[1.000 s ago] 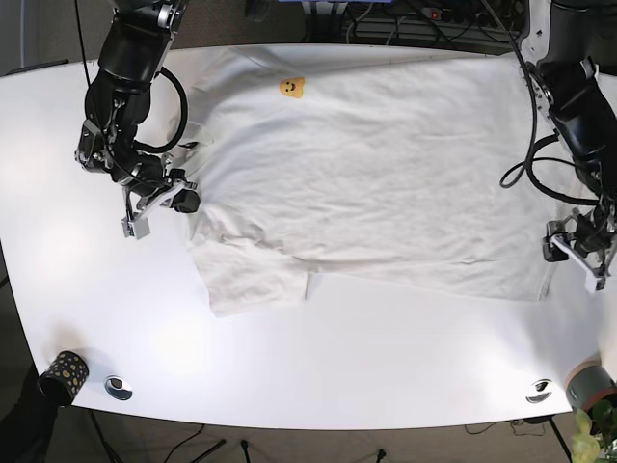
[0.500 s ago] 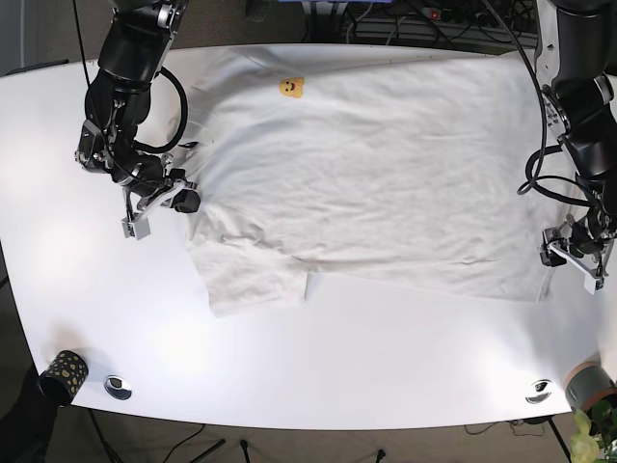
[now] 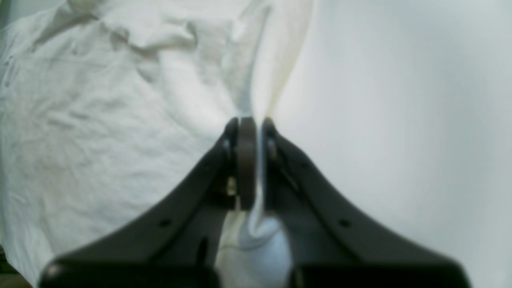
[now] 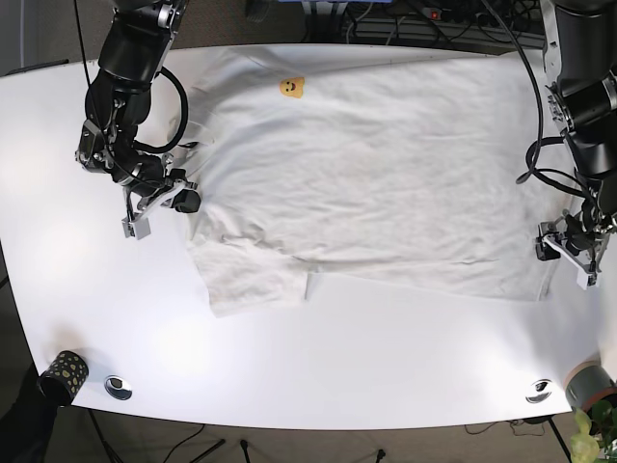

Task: Fold the T-shirt properly
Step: 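Regrasp the shirt edges with both grippers, spreading them apart, then lift the shirt with both grippers and flip it over onto the table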

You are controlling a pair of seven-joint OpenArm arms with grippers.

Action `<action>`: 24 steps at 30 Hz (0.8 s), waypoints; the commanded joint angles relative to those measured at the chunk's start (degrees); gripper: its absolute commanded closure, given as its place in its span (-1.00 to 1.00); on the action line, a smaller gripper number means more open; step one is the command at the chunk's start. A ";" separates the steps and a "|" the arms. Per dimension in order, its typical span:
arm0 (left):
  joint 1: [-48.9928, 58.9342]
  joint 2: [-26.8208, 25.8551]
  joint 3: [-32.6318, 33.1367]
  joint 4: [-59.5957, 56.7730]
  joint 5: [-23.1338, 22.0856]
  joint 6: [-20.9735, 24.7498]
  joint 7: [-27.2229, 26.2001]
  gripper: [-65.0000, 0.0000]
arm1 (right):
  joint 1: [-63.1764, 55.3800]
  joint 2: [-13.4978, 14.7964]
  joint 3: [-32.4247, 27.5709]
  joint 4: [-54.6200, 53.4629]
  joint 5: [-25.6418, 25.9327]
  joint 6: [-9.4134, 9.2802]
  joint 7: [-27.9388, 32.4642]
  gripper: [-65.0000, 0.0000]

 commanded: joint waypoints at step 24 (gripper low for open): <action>-0.48 1.02 0.09 -0.24 0.37 -10.15 3.44 1.00 | 0.92 0.64 0.06 3.33 0.30 0.24 0.31 1.00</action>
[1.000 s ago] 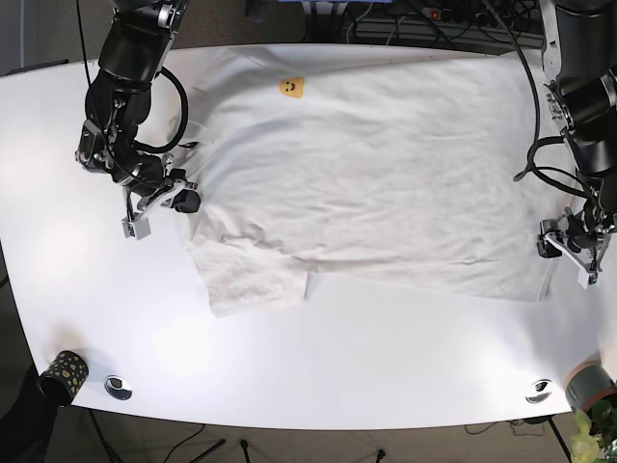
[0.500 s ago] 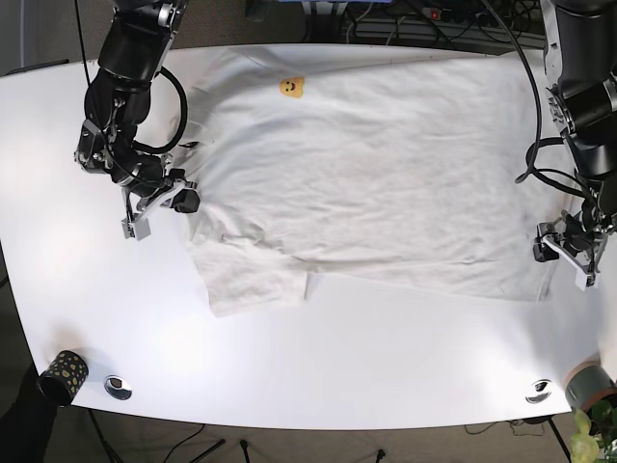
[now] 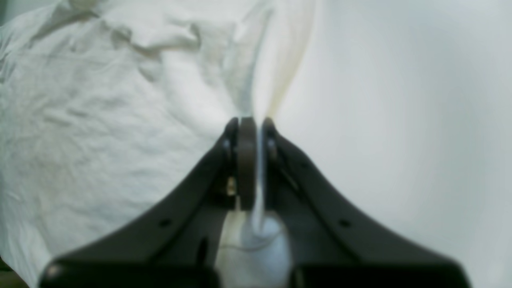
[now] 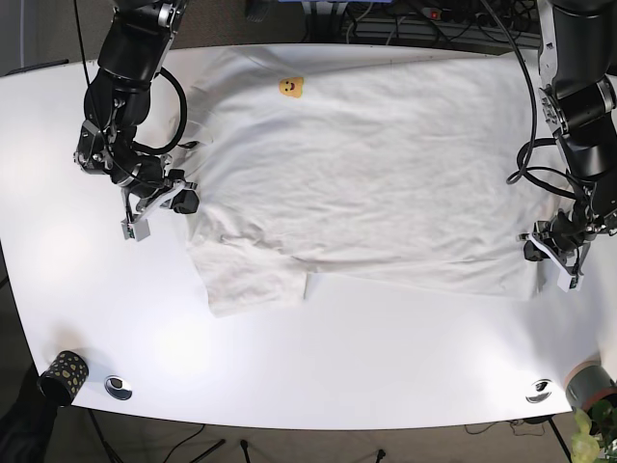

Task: Fold the T-shirt properly
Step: 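Lift the shirt with both grippers and flip it over onto the table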

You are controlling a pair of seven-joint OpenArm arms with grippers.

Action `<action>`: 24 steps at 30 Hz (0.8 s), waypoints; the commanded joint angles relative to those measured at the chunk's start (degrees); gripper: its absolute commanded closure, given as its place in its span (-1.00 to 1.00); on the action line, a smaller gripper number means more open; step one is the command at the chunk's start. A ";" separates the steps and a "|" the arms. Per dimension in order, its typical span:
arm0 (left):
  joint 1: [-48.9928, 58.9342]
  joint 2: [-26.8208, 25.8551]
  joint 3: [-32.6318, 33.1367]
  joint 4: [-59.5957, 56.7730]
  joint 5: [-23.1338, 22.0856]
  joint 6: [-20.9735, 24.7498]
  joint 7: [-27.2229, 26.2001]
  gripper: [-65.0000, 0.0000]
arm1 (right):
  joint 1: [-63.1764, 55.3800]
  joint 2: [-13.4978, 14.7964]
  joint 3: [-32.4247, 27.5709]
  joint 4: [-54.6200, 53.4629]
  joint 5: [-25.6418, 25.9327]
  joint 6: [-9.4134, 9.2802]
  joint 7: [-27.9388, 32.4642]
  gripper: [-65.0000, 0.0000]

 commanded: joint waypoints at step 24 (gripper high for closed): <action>7.34 1.80 -4.22 40.73 1.75 -1.21 16.19 1.00 | 10.86 6.84 -1.55 10.09 1.16 0.35 -2.68 1.00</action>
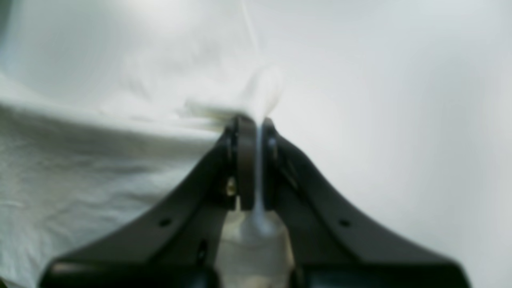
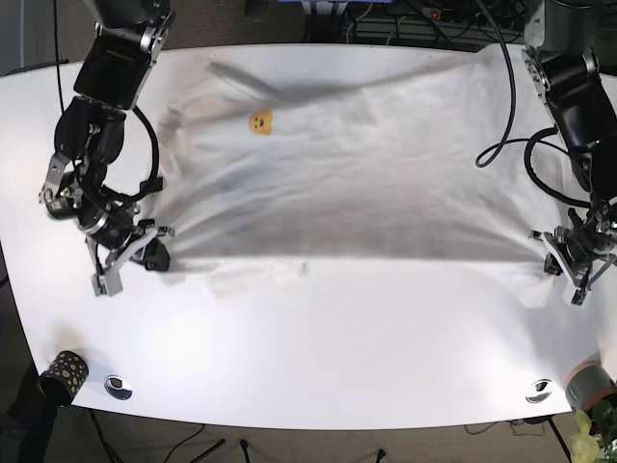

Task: Fold the T-shirt properly
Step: 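Lift the shirt with both grippers and flip it over onto the table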

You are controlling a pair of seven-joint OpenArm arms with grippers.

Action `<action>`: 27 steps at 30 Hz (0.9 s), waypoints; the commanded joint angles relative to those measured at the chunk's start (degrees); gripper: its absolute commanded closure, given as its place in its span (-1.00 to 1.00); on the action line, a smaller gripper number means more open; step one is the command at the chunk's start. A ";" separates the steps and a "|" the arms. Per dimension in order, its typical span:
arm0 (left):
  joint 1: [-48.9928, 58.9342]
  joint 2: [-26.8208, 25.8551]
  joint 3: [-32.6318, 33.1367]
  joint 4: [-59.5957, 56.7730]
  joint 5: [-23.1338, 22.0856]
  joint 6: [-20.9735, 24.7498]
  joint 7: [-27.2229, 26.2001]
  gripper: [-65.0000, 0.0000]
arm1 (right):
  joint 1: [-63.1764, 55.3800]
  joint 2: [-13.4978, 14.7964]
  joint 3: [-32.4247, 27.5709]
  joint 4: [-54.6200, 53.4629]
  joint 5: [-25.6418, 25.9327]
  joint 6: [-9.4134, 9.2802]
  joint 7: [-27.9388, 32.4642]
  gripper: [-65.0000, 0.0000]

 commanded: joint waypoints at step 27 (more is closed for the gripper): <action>-37.70 -2.69 3.01 4.39 -0.42 0.40 4.53 1.00 | 51.61 11.83 -22.56 -13.77 0.68 0.13 1.25 1.00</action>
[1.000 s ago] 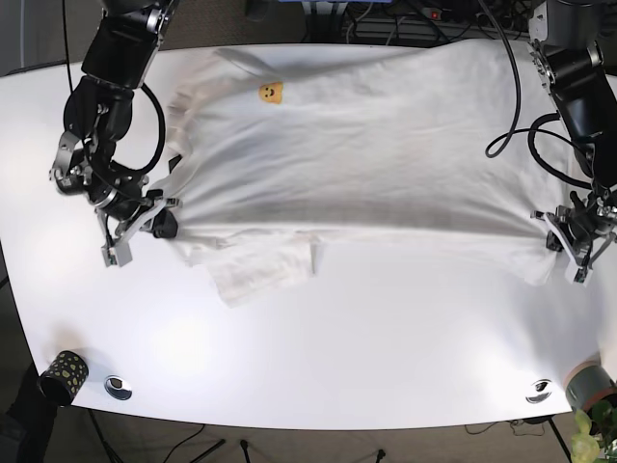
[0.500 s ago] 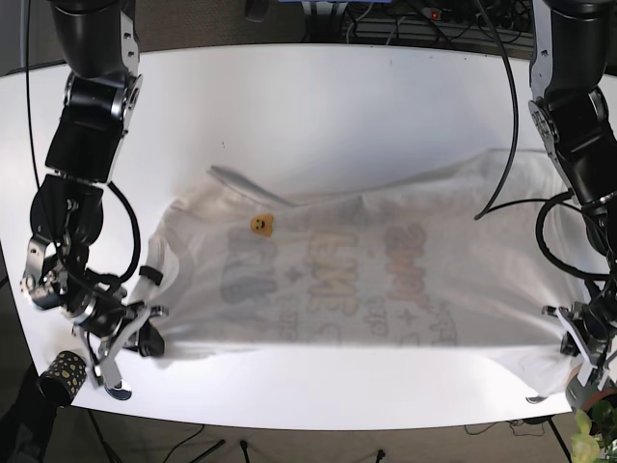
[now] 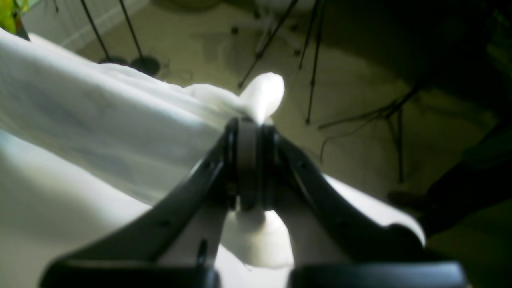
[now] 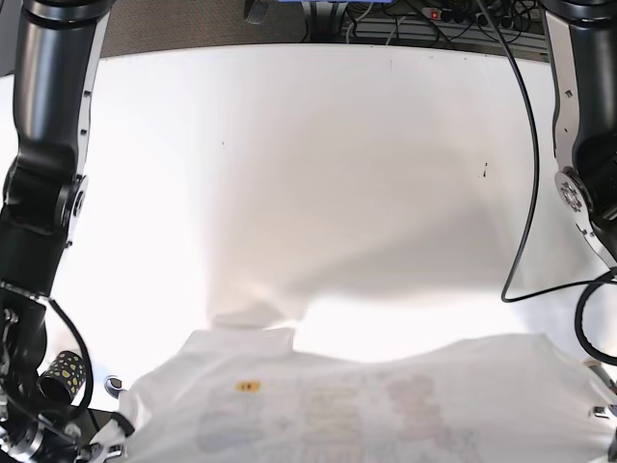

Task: Fold the T-shirt properly
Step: 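Lift the shirt with both grippers and flip it over onto the table, then regrasp the shirt's shoulder edge with both grippers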

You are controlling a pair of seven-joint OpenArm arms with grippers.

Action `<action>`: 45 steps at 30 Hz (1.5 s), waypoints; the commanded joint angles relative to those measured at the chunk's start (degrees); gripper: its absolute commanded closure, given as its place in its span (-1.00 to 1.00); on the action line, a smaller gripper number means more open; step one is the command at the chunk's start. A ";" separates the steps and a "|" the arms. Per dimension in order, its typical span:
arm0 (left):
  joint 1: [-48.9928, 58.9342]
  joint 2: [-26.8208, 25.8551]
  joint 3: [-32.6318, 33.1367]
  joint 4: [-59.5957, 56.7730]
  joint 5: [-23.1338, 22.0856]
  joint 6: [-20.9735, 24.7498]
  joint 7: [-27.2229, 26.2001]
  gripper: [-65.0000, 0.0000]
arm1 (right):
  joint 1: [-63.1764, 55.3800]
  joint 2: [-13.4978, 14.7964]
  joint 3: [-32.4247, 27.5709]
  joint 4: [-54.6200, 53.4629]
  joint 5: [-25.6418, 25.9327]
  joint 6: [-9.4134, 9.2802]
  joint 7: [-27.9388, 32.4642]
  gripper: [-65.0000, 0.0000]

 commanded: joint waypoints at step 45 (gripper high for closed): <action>55.58 4.91 -15.65 19.51 -0.38 0.53 -1.51 1.00 | -69.81 -6.24 20.87 27.69 9.38 0.99 -1.78 1.00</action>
